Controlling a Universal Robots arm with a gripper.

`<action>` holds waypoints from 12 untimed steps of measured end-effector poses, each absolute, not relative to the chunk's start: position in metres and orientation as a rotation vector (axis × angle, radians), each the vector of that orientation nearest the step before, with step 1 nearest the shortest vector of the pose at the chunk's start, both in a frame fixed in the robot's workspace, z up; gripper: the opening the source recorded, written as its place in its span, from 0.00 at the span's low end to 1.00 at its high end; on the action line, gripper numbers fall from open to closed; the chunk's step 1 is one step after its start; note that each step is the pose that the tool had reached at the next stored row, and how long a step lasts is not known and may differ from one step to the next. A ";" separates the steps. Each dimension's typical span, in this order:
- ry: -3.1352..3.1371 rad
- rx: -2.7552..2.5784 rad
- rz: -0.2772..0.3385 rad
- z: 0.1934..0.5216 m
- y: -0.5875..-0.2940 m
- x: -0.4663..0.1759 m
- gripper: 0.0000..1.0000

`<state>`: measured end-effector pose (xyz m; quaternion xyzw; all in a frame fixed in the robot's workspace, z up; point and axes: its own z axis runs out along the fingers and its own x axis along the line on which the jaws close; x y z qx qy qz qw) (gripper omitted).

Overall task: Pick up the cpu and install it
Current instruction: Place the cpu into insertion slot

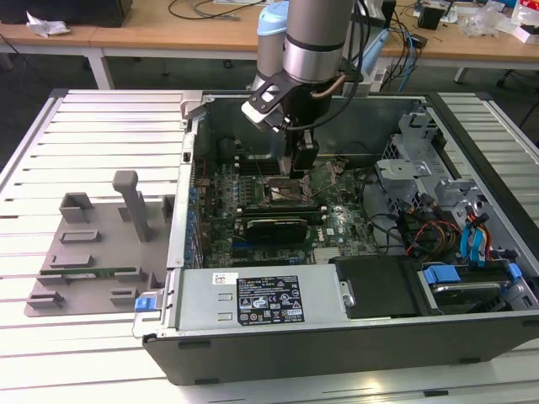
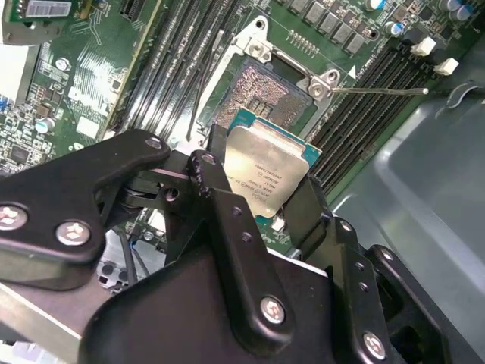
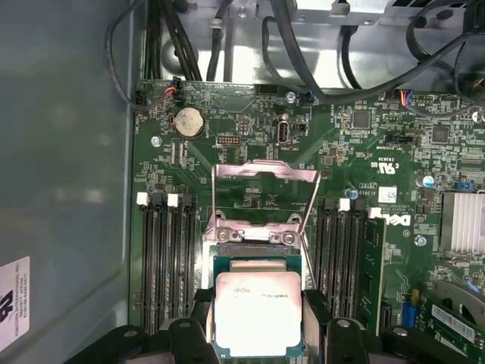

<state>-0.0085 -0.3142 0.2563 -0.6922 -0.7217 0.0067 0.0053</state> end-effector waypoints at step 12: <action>-2.260 -2.167 0.021 0.242 -0.314 -0.009 0.55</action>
